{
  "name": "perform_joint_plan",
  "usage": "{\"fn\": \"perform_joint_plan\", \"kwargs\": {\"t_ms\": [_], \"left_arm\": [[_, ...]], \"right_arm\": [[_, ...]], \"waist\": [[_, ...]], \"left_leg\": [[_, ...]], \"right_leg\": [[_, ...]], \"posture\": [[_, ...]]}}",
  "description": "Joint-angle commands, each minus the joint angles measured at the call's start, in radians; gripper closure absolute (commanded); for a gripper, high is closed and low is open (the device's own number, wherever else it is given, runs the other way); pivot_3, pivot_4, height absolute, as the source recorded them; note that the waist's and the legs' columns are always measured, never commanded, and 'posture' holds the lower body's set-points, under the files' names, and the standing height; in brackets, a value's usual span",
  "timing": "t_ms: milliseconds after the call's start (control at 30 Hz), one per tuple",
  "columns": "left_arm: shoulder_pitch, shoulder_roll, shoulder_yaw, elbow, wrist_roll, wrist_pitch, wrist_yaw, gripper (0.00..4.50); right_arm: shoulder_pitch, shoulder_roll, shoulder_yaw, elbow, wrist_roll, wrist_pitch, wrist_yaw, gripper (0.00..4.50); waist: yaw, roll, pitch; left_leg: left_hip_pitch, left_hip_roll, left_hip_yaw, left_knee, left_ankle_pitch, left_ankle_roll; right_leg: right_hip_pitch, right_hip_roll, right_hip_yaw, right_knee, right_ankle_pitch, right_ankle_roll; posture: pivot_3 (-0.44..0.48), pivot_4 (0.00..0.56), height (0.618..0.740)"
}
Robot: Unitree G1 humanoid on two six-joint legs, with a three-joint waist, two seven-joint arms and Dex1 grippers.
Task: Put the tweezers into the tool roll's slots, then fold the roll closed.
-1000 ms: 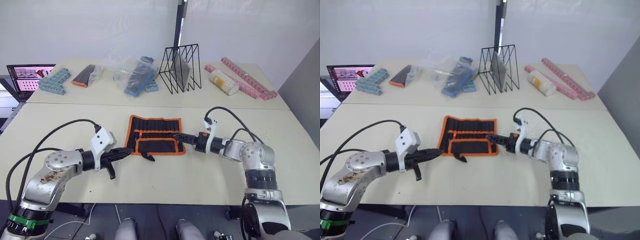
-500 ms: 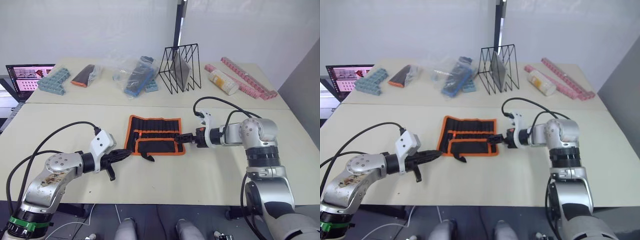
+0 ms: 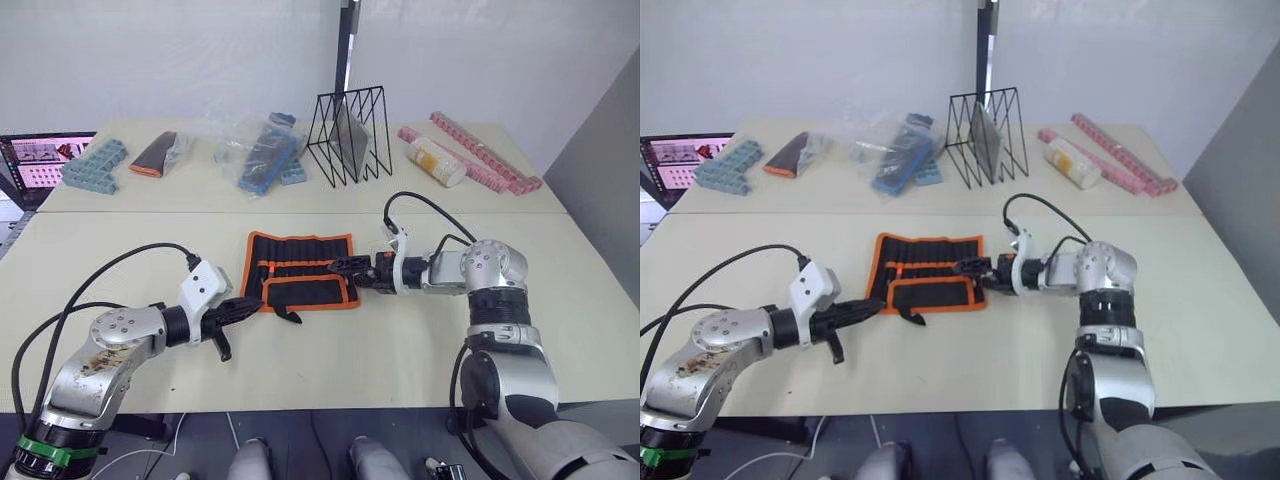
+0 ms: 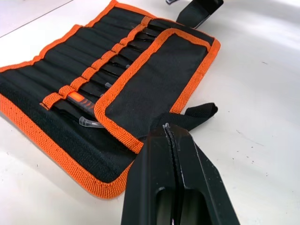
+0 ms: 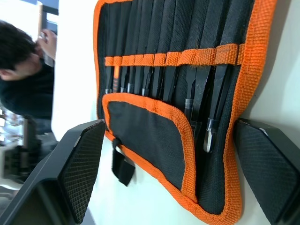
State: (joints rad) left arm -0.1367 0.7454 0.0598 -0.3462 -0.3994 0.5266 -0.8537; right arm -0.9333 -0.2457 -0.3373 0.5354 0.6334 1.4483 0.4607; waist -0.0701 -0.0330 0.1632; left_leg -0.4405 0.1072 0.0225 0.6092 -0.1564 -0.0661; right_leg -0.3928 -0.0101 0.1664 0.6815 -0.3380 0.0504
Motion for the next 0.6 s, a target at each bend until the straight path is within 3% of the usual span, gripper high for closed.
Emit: {"fn": "perform_joint_plan", "kwargs": {"t_ms": [33, 400, 600], "left_arm": [[0.006, -0.001, 0.03, -0.038, -0.016, -0.008, 0.007, 4.5], [0.006, 0.004, 0.026, -0.031, -0.011, -0.014, 0.005, 4.5], [0.009, 0.005, 0.025, -0.031, -0.009, -0.015, 0.003, 4.5]], "right_arm": [[-0.034, 0.016, -0.058, 0.022, 0.043, 0.013, 0.01, 0.07], [-0.015, 0.005, -0.065, 0.0, 0.044, 0.031, 0.023, 0.07], [0.002, -0.05, -0.033, 0.002, 0.035, 0.017, 0.058, 1.92]], "waist": [[0.0, 0.0, 0.0], [0.003, 0.0, 0.0], [0.003, 0.0, 0.0]], "left_leg": [[0.0, 0.0, 0.0, 0.0, 0.0, 0.0], [0.0, 0.0, 0.0, 0.0, 0.0, 0.0], [-0.001, -0.001, 0.0, 0.0, 0.0, 0.0]], "right_leg": [[0.0, 0.0, 0.0, 0.0, 0.0, 0.0], [0.0, 0.0, 0.0, 0.0, 0.0, 0.0], [0.0, 0.0, 0.0, 0.0, 0.0, 0.0]], "posture": [[0.0, 0.15, 0.726], [0.0, 0.15, 0.726], [0.0, 0.15, 0.726]]}}
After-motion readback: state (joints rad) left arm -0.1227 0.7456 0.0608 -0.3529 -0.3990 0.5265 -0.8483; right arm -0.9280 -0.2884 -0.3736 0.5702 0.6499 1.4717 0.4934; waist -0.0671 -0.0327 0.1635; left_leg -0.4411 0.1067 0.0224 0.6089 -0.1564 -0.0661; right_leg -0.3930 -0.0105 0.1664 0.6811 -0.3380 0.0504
